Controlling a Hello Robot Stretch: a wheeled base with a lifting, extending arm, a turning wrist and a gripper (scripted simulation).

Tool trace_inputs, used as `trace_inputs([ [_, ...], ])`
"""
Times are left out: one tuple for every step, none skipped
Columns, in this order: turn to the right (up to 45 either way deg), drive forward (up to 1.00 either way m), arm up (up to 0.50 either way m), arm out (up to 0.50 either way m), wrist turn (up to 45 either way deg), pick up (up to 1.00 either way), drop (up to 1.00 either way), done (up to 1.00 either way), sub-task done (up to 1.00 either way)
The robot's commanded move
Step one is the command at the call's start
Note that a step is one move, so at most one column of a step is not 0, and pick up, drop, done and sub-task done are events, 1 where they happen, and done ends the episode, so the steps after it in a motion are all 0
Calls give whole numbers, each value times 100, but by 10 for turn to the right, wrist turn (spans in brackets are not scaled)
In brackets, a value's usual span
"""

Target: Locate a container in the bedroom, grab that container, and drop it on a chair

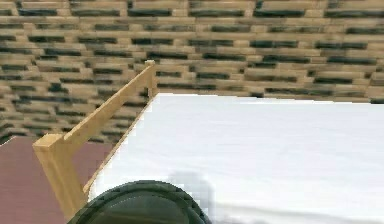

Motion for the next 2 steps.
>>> trace_inputs([
  [-450,0,0,0,0,0,0,0,0],
  [450,0,0,0,0,0,0,0,0],
])
